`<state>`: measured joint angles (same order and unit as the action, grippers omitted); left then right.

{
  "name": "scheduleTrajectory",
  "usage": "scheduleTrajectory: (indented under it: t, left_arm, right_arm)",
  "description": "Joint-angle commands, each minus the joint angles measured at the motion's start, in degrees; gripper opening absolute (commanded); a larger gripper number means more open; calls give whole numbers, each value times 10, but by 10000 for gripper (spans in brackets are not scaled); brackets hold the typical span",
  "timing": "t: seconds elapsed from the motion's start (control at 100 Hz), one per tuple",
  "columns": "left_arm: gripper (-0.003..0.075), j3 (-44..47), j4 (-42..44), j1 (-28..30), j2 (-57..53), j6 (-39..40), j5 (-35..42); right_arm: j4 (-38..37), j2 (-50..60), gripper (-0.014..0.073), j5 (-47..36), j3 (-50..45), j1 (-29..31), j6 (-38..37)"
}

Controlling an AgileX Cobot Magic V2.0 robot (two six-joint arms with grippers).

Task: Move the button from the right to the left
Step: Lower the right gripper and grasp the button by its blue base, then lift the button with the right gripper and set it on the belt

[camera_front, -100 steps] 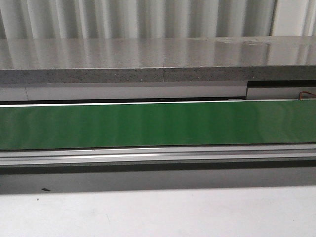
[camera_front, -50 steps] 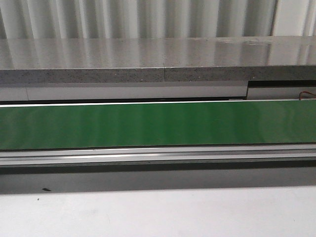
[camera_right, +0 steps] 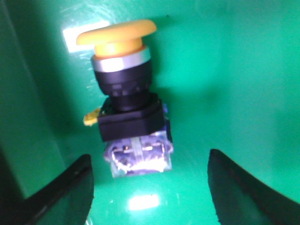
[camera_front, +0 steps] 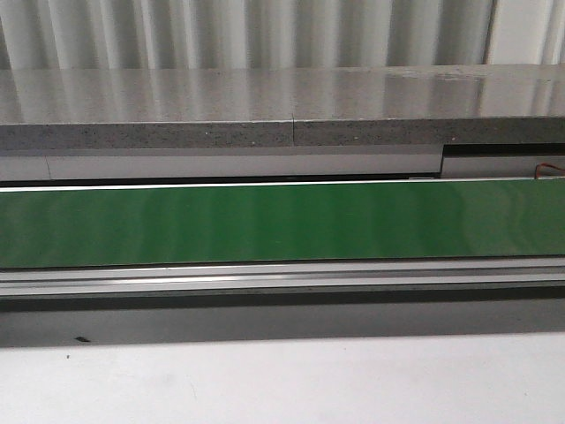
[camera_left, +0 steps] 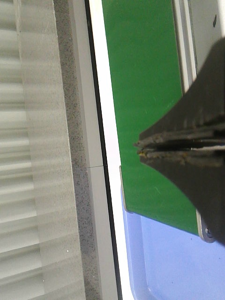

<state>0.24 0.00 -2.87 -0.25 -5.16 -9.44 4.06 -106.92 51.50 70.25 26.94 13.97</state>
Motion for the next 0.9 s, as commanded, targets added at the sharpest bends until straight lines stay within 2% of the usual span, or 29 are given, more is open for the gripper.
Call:
scheduleTrajectory:
  t: [0.0,0.1,0.25,0.32,0.46,0.69,0.89]
  left_arm:
    - [-21,22,-5,-5,-17,6,45]
    - [-20,22,-5,-5,-17,6,45]
    - [-20,22,-5,-5,-17,6,45]
    - [-20,22,-5,-5,-17,6,45]
    - [-20,22,-5,-5,-17,6,45]
    - [-21,22,-5,-5,-17,6,45]
    - [-21,22,-5,-5,-17,6,45]
  right_arm:
    - [4,16,519,-15,16,1,8]
    - [4,8,466,-17,16,1,11]
    - [7,7,229,-18,16,1,11]
    - [7,7,163,-18,16,1,11]
    - [9,10,153,-10,26,1,11]
    - [46,35,153,78,89,0,10]
    - [51,98,153,88,102,-16,-30]
